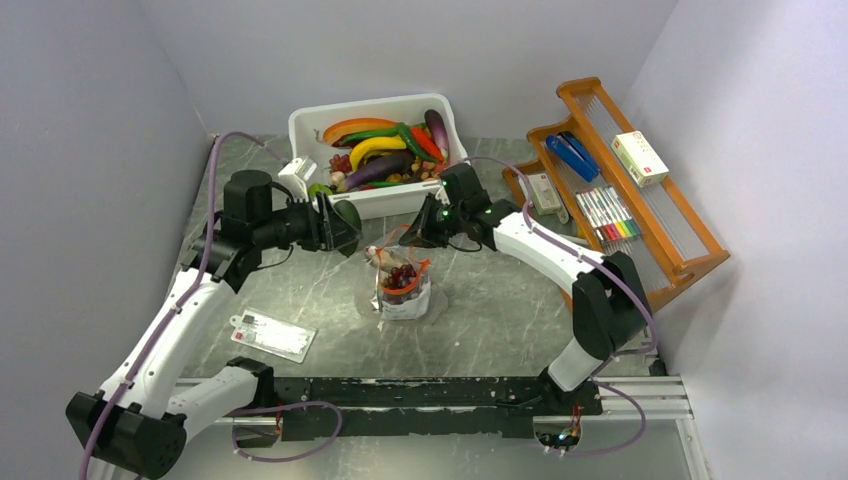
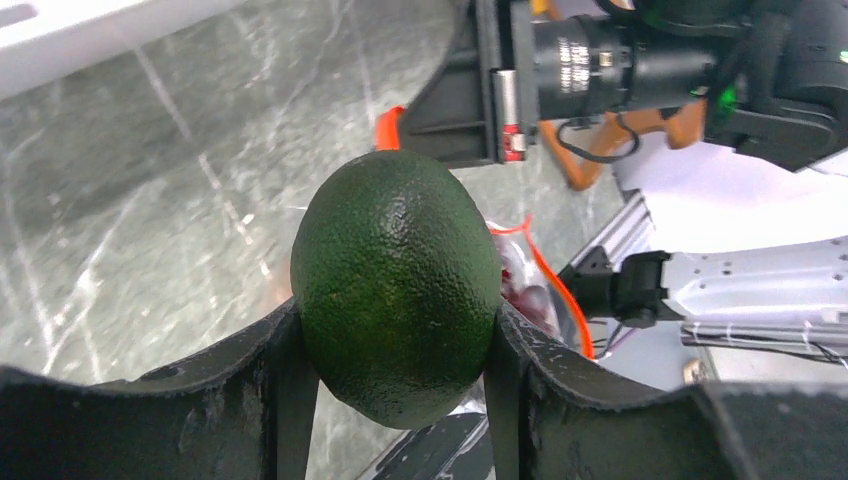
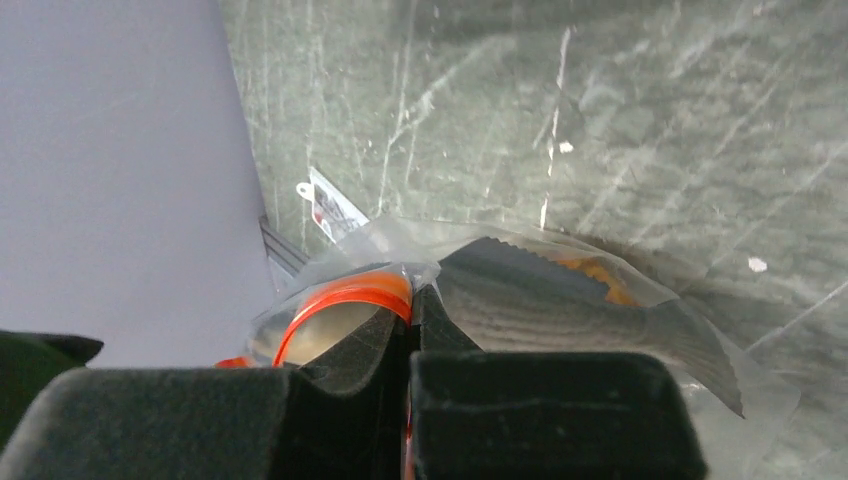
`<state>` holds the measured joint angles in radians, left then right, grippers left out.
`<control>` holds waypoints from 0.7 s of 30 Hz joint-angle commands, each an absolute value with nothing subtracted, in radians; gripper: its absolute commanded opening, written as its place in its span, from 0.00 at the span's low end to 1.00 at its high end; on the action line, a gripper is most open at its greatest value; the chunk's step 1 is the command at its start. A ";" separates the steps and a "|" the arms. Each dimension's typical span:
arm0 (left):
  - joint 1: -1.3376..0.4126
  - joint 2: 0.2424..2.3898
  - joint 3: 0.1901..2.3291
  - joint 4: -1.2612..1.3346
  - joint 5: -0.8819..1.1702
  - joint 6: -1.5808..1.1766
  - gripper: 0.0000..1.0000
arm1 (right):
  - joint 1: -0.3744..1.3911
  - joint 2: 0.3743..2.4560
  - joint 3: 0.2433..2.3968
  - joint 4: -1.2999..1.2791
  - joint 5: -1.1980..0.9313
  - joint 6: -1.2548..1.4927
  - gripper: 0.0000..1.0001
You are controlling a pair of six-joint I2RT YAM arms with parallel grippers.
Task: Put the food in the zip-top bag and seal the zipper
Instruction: Place the fake fruit in the zipper food storage bag.
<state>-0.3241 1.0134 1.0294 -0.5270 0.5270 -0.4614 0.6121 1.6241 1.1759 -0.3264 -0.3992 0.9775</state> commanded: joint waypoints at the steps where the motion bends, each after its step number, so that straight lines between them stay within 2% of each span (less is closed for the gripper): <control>1: -0.369 0.986 1.017 -0.342 0.644 -0.521 0.31 | 0.610 1.603 1.221 -0.296 -0.357 0.905 0.00; 8: -0.512 1.046 1.038 -0.235 0.615 -0.594 0.31 | 0.610 1.539 1.204 -0.278 -0.299 0.868 0.00; 16: -0.581 1.136 0.976 -0.046 0.574 -0.565 0.32 | 0.607 1.531 1.150 -0.220 -0.349 0.886 0.00; 21: -0.627 1.154 0.986 -0.083 0.471 -0.500 0.34 | 0.606 1.510 1.153 -0.235 -0.340 0.875 0.00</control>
